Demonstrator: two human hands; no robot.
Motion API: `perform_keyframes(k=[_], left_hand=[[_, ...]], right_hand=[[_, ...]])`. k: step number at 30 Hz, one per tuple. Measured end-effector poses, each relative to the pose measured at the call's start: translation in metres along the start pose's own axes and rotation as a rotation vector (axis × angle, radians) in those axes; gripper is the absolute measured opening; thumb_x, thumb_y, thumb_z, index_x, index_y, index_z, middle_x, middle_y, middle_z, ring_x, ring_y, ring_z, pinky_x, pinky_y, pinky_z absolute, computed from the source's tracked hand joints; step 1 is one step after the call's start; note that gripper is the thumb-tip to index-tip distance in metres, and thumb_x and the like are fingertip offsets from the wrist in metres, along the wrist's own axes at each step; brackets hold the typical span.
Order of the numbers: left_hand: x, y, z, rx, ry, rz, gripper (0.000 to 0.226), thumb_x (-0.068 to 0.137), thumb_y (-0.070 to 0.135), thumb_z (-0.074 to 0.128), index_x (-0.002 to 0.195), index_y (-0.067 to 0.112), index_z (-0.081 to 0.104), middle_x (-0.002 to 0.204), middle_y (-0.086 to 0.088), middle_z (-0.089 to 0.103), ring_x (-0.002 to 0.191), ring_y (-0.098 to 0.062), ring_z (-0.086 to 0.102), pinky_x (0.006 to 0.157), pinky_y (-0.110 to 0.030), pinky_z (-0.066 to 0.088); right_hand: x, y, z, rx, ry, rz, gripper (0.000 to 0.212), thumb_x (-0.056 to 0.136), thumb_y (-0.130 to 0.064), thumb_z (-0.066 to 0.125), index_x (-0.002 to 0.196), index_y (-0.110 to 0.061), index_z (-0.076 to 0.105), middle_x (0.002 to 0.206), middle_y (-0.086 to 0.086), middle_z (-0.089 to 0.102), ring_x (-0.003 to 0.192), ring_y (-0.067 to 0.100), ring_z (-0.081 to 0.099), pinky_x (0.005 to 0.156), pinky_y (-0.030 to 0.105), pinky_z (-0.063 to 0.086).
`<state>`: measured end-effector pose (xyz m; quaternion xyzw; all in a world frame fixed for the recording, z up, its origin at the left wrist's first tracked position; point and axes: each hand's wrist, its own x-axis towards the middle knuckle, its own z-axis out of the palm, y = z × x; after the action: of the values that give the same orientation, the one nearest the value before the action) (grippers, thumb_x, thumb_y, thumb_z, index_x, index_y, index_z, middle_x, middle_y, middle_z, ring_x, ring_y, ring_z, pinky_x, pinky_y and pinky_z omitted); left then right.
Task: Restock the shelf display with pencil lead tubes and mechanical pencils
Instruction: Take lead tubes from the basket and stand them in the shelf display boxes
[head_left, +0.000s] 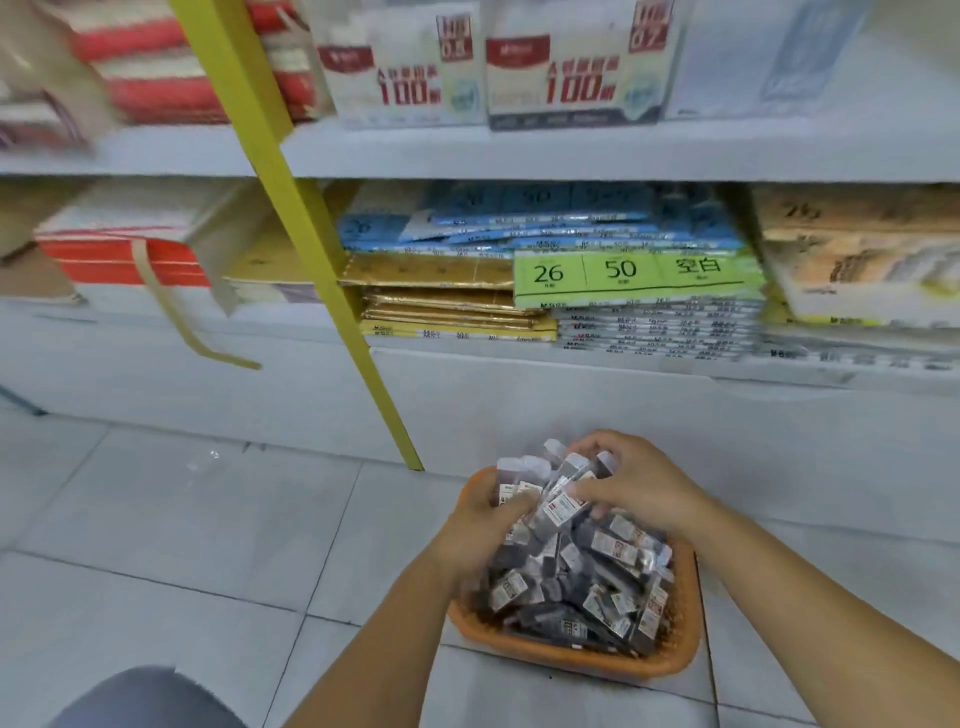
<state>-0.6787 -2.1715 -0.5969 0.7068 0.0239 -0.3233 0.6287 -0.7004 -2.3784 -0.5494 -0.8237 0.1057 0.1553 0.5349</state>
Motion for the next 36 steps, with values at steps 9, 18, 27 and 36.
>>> perform_keyframes(k=[9,18,27,36], left_hand=[[-0.061,0.102,-0.005,-0.248,-0.213,0.165,0.044,0.094,0.038,0.063,0.133,0.025,0.049,0.112,-0.009,0.074,0.094,-0.028,0.074,0.075,-0.046,0.061],[-0.104,0.139,0.002,-0.166,-0.131,0.334,0.040,0.092,0.026,0.072,0.128,0.023,0.054,0.102,-0.002,0.076,0.089,-0.018,0.073,0.069,-0.033,0.058],[-0.116,0.185,-0.022,-0.182,0.002,0.384,0.045,0.083,0.036,0.080,0.122,0.034,0.059,0.105,-0.011,0.077,0.075,-0.019,0.069,0.061,-0.031,0.053],[-0.087,0.235,-0.043,-0.312,0.122,0.510,0.042,0.086,0.037,0.077,0.123,0.033,0.057,0.089,-0.008,0.076,0.058,-0.017,0.057,0.057,-0.031,0.051]], right_hand=[[-0.051,-0.116,-0.034,-0.061,0.076,-0.256,0.037,0.081,-0.014,0.077,0.107,-0.018,0.051,0.089,0.001,0.065,0.064,0.013,0.068,0.063,0.029,0.054],[-0.087,-0.141,-0.030,0.189,0.247,-0.420,0.036,0.078,-0.007,0.079,0.103,-0.025,0.060,0.100,0.002,0.069,0.072,0.017,0.071,0.065,0.029,0.058],[-0.084,-0.188,-0.043,0.352,0.359,-0.423,0.006,0.093,-0.012,0.063,0.099,-0.013,0.062,0.079,0.001,0.075,0.069,0.018,0.073,0.057,0.029,0.059],[-0.055,-0.253,-0.056,0.375,0.370,-0.485,0.016,0.088,-0.011,0.069,0.100,-0.017,0.060,0.085,0.003,0.075,0.071,0.020,0.074,0.056,0.023,0.057]])
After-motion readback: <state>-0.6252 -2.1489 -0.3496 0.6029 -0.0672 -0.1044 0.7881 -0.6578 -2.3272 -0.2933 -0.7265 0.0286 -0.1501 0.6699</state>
